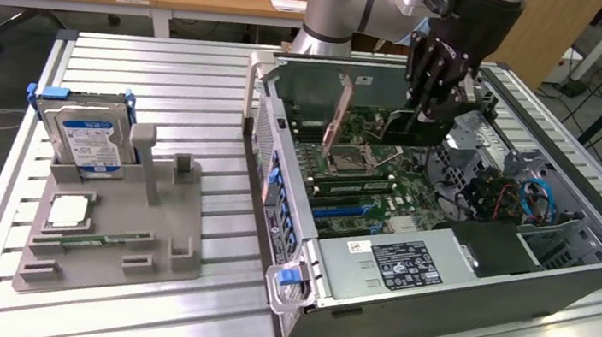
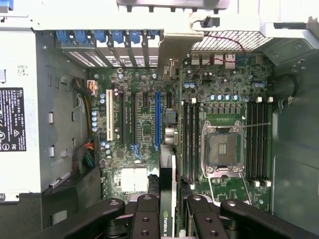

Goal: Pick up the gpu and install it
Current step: 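Insert the gpu into the slot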

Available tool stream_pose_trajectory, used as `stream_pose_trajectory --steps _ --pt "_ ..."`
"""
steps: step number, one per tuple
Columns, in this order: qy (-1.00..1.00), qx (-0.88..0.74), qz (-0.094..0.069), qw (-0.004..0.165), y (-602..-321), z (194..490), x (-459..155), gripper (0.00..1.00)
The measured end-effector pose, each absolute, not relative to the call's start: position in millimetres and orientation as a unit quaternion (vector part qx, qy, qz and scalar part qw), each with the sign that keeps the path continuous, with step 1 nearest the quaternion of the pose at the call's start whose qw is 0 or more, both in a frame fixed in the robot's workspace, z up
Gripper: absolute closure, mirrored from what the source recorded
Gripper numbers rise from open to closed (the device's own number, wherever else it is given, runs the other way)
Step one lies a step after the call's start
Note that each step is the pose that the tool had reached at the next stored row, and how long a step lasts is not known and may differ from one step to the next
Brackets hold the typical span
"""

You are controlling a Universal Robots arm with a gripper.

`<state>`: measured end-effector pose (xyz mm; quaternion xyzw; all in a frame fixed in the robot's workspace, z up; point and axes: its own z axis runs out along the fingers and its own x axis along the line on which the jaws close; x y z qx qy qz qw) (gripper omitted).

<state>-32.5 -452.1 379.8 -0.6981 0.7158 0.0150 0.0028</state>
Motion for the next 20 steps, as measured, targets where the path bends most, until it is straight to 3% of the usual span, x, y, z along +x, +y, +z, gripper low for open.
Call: stream_pose_trajectory --steps 20 --pt "0.716 -0.698 0.015 0.003 -452.1 374.2 -32.5 0.74"
